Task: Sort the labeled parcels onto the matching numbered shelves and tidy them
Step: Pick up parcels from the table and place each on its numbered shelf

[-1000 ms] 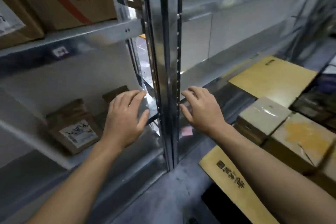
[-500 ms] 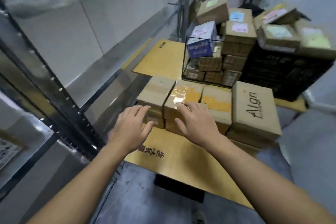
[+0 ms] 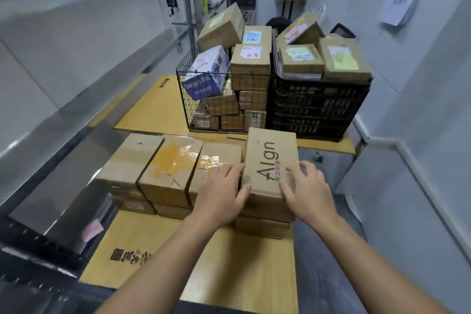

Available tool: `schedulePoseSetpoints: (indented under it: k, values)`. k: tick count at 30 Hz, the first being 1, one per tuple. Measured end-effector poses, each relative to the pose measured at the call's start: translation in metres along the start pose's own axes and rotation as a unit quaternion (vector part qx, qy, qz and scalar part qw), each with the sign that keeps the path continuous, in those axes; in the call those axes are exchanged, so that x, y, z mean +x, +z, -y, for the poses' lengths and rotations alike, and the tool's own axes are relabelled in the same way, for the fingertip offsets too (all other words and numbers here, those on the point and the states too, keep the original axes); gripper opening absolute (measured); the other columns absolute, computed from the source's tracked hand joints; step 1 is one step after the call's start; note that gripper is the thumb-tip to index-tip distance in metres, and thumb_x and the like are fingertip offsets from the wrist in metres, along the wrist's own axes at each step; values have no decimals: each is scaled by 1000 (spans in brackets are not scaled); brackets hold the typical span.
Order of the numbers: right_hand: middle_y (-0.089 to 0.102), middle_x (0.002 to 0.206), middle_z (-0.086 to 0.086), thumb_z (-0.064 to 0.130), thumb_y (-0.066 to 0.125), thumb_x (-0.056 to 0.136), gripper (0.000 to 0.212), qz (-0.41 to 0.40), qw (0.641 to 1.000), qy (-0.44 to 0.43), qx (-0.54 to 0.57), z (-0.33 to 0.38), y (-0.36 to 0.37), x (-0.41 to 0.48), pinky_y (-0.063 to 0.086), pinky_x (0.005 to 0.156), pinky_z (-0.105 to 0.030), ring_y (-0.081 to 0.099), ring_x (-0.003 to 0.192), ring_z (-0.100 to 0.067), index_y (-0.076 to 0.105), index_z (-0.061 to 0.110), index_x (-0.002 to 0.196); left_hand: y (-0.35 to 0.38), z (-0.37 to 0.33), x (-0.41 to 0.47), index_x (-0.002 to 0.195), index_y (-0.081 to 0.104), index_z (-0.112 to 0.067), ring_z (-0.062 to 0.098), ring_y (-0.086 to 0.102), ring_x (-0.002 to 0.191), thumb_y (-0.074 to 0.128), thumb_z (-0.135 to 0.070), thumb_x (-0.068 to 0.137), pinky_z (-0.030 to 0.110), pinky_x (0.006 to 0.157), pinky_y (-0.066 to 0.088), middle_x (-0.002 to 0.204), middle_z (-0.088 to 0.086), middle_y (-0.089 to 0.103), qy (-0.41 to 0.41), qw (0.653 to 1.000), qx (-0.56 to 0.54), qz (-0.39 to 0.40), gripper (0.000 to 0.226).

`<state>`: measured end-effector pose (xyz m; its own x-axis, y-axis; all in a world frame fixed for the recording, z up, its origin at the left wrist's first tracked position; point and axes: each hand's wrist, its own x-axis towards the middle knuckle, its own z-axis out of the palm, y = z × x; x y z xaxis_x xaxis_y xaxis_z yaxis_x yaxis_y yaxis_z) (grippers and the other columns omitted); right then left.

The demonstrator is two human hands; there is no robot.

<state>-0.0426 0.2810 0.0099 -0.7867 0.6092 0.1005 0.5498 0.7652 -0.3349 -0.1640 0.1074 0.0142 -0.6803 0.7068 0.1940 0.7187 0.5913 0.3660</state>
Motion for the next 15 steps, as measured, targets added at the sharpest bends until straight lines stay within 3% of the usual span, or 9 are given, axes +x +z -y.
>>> schedulePoseSetpoints:
  k: [3, 7, 9, 15]
  values:
    - [33, 151, -9, 47, 53, 99, 50, 58, 990, 63, 111, -17, 13, 1, 39, 107, -43, 38, 133, -33, 44, 29, 145, 21, -11, 4, 148, 31, -32, 15, 33, 134, 40, -54, 96, 39, 114, 29, 145, -9, 43, -30, 999, 26, 31, 57]
    - [49, 140, -2, 45, 55, 99, 50, 74, 959, 89, 260, -22, 20, 2, 41, 91, -30, 46, 113, -14, 40, 34, 145, 34, -18, 0, 147, 30, -34, 16, 32, 133, 34, -55, 97, 37, 112, 24, 145, -9, 43, -52, 997, 38, 44, 54]
    - [53, 135, 1, 43, 58, 99, 49, 71, 940, 105, 317, -23, 21, 2, 41, 88, -28, 48, 111, -12, 41, 33, 143, 39, -20, -3, 145, 34, -34, 15, 34, 131, 35, -55, 97, 35, 111, 26, 144, -9, 46, -36, 999, 28, 25, 53]
    - [53, 123, 9, 41, 61, 97, 39, 32, 894, 150, 421, -36, 19, 0, 51, 80, -28, 55, 108, -13, 45, 35, 132, 41, -38, -1, 140, 48, -35, 5, 37, 131, 41, -58, 90, 30, 109, 34, 141, -13, 46, -18, 989, -143, -15, 56]
